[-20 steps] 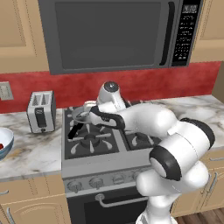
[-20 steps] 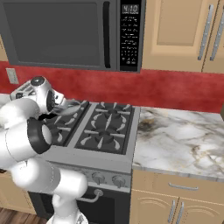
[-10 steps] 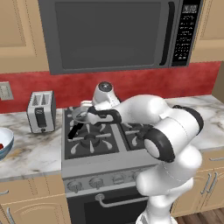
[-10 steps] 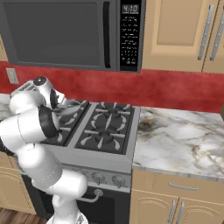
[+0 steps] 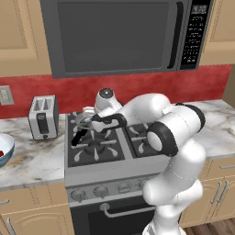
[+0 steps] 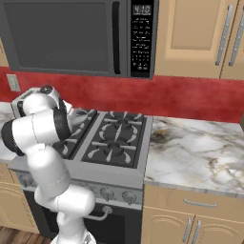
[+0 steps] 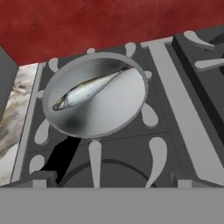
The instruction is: Place the fish on the plate and place the bell pepper on the same plate.
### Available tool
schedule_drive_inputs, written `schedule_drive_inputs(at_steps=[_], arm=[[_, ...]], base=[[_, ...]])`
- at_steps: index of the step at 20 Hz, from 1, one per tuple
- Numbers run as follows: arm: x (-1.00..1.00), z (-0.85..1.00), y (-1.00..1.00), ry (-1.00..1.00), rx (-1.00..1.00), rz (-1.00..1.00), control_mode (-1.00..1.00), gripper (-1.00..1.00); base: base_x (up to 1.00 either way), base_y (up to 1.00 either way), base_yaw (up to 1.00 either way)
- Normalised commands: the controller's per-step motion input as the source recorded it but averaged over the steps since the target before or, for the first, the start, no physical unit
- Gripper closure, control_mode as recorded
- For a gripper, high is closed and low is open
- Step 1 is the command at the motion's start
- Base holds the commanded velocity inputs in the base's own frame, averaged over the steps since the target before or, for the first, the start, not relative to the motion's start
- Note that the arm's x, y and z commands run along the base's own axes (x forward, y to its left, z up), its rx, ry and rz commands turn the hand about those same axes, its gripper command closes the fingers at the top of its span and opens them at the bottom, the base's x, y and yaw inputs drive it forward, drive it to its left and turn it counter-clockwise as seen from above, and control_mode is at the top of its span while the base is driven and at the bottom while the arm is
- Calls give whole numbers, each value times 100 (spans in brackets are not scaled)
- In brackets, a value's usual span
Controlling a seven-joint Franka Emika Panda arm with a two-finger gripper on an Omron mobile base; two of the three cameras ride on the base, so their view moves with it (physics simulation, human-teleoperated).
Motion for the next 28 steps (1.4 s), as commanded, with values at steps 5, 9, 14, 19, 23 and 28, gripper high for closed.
schedule_drive_inputs(at_steps=[5, 9, 14, 19, 23, 28], arm=[[32, -9, 3, 0, 2, 0, -100, -100], [32, 0, 0, 10, 7, 0, -100, -100], [32, -13, 4, 14, 5, 0, -100, -100], [34, -12, 6, 5, 1, 0, -100, -100], [27, -14, 11, 0, 0, 0, -100, -100], [26, -16, 14, 0, 0, 0, -100, -100]], base=[[0, 0, 0], [0, 0, 0], [0, 0, 0], [0, 0, 0], [0, 0, 0], [0, 0, 0]])
